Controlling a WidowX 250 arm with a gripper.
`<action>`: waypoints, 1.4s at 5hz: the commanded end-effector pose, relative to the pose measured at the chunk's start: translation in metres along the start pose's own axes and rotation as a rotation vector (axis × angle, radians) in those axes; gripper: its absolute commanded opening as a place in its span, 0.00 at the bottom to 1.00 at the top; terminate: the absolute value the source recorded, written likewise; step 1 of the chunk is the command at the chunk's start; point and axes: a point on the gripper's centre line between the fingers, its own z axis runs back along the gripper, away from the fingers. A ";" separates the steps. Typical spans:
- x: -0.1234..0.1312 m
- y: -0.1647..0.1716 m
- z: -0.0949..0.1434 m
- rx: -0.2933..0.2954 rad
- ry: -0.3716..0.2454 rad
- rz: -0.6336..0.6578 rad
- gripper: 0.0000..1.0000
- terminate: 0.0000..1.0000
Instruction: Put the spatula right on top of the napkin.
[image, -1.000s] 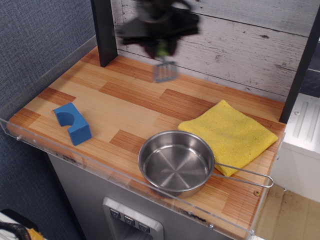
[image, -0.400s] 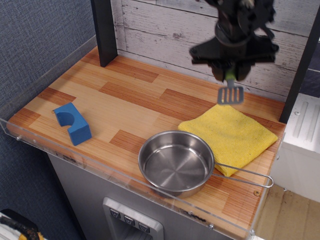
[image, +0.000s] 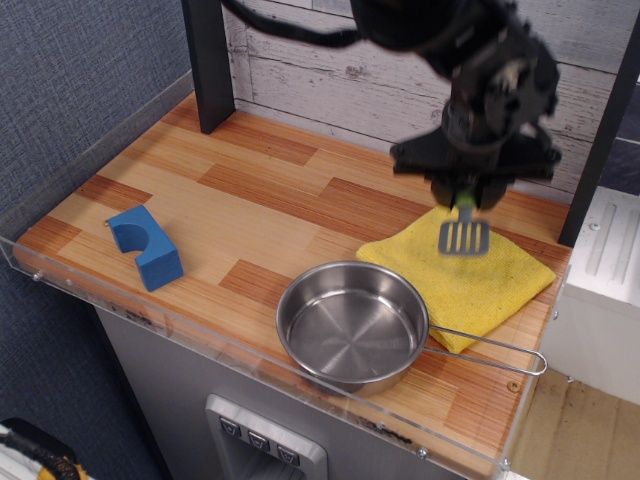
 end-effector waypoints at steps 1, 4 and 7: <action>-0.034 0.009 -0.009 0.016 0.045 -0.036 0.00 0.00; -0.031 0.018 -0.005 0.030 0.023 0.001 1.00 0.00; 0.005 0.011 0.055 -0.082 -0.084 0.031 1.00 0.00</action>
